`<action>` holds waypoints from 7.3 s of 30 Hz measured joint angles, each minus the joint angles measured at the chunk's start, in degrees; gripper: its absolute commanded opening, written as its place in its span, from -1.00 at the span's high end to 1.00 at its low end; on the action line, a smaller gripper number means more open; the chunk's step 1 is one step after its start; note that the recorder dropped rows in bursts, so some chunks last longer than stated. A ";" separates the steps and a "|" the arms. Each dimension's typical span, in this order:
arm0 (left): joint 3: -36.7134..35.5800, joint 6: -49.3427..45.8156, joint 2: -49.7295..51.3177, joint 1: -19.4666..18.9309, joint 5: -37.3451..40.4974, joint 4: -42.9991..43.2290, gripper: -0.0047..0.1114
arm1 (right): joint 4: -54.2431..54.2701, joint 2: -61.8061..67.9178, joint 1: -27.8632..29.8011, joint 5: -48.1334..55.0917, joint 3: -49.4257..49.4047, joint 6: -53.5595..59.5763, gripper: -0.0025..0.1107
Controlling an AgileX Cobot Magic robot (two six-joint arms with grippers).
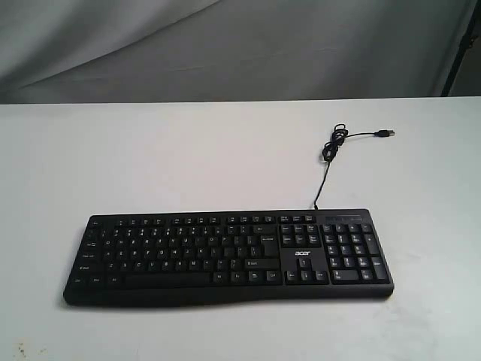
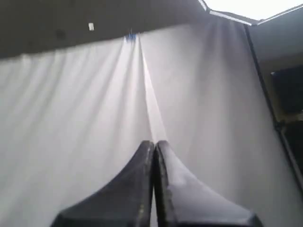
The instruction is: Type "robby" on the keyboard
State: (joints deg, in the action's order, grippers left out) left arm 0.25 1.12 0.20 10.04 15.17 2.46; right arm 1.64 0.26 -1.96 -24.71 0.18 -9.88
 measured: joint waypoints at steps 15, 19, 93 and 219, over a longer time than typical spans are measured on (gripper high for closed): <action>0.00 0.00 0.00 0.00 0.00 0.00 0.92 | -55.30 21.05 0.00 -6.18 28.77 -44.77 0.96; 0.00 0.00 0.00 0.00 0.00 0.00 0.92 | -68.74 34.16 0.00 -10.03 43.49 -41.67 0.96; 0.00 0.00 0.00 0.00 0.00 0.00 0.92 | 23.67 138.22 -41.54 76.89 113.52 66.64 0.96; 0.00 0.00 0.00 0.00 0.00 0.00 0.92 | 38.24 117.42 -34.95 56.87 75.44 83.90 0.96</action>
State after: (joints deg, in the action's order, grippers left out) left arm 0.25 1.12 0.20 10.04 15.17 2.46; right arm 39.89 117.68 -36.92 32.16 75.62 74.02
